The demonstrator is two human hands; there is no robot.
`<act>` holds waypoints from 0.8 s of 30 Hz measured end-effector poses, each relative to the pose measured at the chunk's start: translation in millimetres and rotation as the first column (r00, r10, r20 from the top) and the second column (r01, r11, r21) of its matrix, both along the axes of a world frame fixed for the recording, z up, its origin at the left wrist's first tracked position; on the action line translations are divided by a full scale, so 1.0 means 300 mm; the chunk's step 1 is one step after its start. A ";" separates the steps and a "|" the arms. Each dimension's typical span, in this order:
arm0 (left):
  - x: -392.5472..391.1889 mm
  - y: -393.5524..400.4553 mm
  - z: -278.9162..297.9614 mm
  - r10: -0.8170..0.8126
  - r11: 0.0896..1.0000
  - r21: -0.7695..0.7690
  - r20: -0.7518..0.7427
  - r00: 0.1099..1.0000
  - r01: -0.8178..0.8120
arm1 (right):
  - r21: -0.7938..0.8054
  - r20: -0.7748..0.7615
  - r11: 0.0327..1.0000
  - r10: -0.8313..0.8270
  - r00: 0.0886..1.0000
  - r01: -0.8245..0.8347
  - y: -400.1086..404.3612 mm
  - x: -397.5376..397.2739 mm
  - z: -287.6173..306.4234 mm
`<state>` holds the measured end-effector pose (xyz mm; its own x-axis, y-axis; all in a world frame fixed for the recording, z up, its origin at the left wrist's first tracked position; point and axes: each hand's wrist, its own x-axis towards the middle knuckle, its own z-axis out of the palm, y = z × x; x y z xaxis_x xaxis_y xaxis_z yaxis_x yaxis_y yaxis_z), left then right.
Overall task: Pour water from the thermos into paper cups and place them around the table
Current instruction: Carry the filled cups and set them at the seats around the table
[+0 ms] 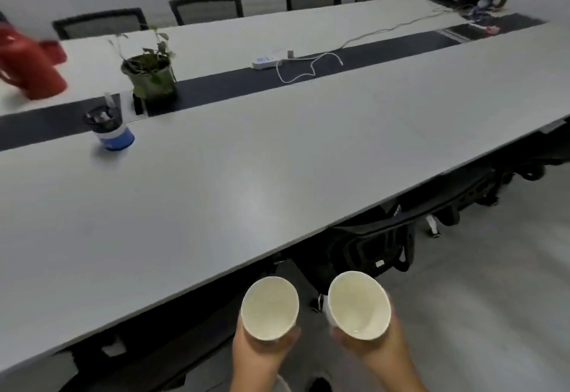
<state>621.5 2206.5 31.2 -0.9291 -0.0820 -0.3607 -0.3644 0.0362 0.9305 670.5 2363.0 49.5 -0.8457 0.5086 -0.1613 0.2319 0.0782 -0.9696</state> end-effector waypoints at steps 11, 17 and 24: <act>-0.542 -0.103 0.047 0.421 0.896 -0.065 -0.189 0.887 -0.439 | 0.064 -0.008 0.929 0.366 0.931 -0.365 -0.045 -0.769 0.024; -0.864 -0.348 0.025 0.481 0.837 -0.181 -0.209 0.852 -0.517 | 0.102 -0.006 0.894 0.438 0.899 -0.435 -0.176 -1.065 -0.022; -1.185 -0.575 -0.090 0.634 0.692 -0.244 -0.243 0.734 -0.679 | 0.103 0.025 0.902 0.418 0.908 -0.418 -0.236 -1.335 -0.129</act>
<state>265.9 2034.0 4.1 -0.6310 -0.7702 -0.0923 -0.2794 0.1146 0.9533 270.0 2292.2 10.8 -0.9841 0.1220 -0.1289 0.1578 0.2684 -0.9503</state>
